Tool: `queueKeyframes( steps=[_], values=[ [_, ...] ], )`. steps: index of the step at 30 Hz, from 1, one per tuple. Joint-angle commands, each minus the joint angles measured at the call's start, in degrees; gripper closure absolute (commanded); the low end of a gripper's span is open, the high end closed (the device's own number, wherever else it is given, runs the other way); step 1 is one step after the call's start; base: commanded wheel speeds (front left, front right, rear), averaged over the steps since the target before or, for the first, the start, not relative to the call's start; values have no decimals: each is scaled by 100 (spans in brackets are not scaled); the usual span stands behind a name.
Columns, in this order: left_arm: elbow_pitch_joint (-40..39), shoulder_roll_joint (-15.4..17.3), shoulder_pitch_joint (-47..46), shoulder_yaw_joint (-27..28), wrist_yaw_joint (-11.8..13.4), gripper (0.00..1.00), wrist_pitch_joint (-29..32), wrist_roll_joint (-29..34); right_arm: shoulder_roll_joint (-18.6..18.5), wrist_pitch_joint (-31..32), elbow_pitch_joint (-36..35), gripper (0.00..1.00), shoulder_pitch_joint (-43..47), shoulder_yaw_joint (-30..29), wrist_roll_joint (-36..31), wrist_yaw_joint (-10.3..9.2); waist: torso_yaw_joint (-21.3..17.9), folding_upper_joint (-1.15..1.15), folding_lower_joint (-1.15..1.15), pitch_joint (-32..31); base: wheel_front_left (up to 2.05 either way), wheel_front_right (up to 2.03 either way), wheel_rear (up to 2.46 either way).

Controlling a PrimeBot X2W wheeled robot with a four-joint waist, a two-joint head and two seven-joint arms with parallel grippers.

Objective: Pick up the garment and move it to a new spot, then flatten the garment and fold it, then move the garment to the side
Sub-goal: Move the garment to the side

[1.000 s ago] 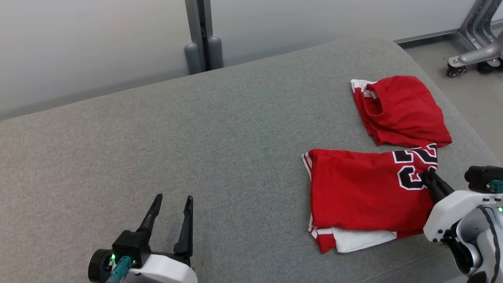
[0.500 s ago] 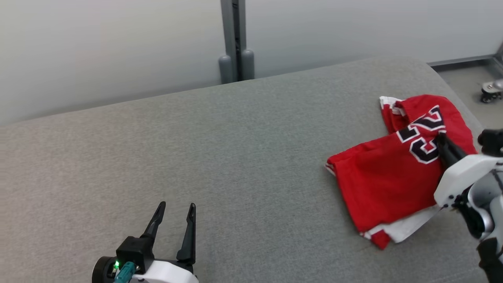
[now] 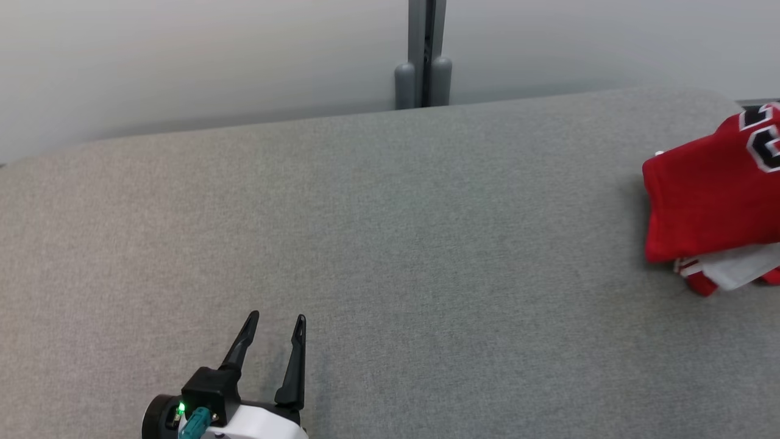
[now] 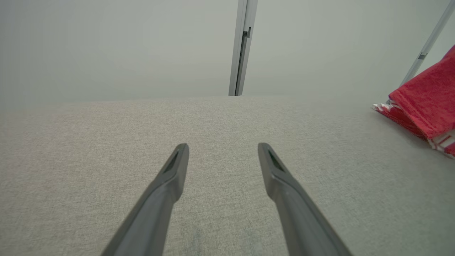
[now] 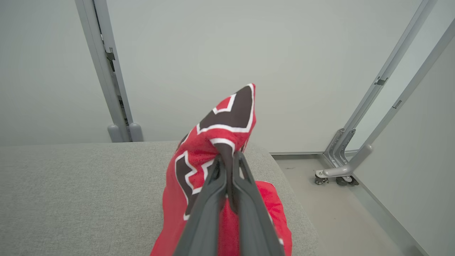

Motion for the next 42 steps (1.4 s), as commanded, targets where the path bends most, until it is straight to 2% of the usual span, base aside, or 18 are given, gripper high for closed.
queueKeyframes(
  steps=[1,12,20,27,28,29,30,31,36,42],
  values=[
    [-36,54,-125,9,-29,0,-9,53,-161,-77,51,100,-152,-73,-113,-1,131,0,0,219,0,0,0],
    [-128,137,-522,-61,-79,0,-9,194,-750,-371,915,100,-801,-798,-968,-1,493,0,0,1095,0,0,0],
    [-239,157,-725,-110,-101,0,-9,249,-913,-461,1456,100,-1056,-1355,-1751,-1,691,0,0,1487,0,0,0],
    [-303,155,-798,-151,-83,0,-9,284,-959,-527,1669,100,-1088,-2299,-2719,-1,765,0,0,1631,0,0,0],
    [-299,154,-809,-158,-79,0,-9,289,-948,-592,1624,95,-1075,-2472,-2854,-2,768,0,0,1635,0,0,0],
    [-293,152,-821,-164,-75,0,-9,295,-941,-648,1570,69,-1059,-2643,-3020,-2,768,0,0,1636,0,0,0],
    [-288,152,-831,-173,-72,0,-9,301,-910,-671,1544,48,-1027,-2799,-3186,-2,767,0,0,1632,0,0,0],
    [-281,156,-830,-176,-69,0,-9,303,-841,-699,1511,0,-999,-2936,-3342,-2,763,0,0,1626,0,0,0],
    [-262,192,-805,-184,-47,0,-9,309,-518,-772,1418,0,-1021,-3441,-3873,-2,702,0,0,1584,0,0,0],
    [-215,218,-819,-203,-34,0,-9,295,-239,-940,1467,0,-1130,-3681,-4248,-1,633,0,0,1507,0,0,0]
  ],
)
